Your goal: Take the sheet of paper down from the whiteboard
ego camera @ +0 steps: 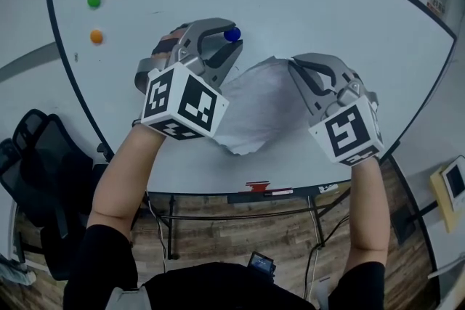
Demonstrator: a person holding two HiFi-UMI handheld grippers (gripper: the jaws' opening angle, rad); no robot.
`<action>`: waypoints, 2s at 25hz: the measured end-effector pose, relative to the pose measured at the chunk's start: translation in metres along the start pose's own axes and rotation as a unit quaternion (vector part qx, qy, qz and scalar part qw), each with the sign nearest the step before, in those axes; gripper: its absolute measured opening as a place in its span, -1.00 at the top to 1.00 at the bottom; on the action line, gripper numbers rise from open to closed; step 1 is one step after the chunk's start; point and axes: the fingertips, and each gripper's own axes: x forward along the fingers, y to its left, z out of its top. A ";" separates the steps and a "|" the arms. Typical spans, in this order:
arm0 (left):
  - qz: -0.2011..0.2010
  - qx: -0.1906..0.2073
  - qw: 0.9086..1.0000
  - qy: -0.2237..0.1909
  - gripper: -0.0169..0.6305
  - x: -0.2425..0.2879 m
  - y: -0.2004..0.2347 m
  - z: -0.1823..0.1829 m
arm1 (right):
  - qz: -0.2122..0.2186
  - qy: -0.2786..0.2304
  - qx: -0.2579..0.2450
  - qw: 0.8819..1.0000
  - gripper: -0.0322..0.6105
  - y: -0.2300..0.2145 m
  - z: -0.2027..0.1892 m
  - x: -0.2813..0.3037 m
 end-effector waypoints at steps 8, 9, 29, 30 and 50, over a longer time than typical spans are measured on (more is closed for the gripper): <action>-0.009 -0.005 1.000 0.009 0.55 0.006 0.001 -0.009 | 0.023 0.014 0.031 0.999 0.84 0.023 -0.026 0.003; -0.011 -0.005 1.000 0.011 0.55 0.007 0.000 -0.010 | 0.025 0.015 0.034 0.999 0.84 0.025 -0.028 0.003; 0.009 -0.009 0.998 -0.061 0.45 -0.020 -0.010 0.007 | 0.055 0.023 0.127 0.990 0.84 0.075 -0.067 0.004; 0.001 -0.019 0.997 -0.071 0.45 -0.027 -0.015 0.010 | 0.057 0.023 0.132 0.989 0.84 0.080 -0.069 0.003; -0.205 -0.375 0.900 -0.087 0.91 -0.120 -0.267 -0.083 | 0.142 0.029 0.400 0.905 0.84 0.295 -0.140 -0.065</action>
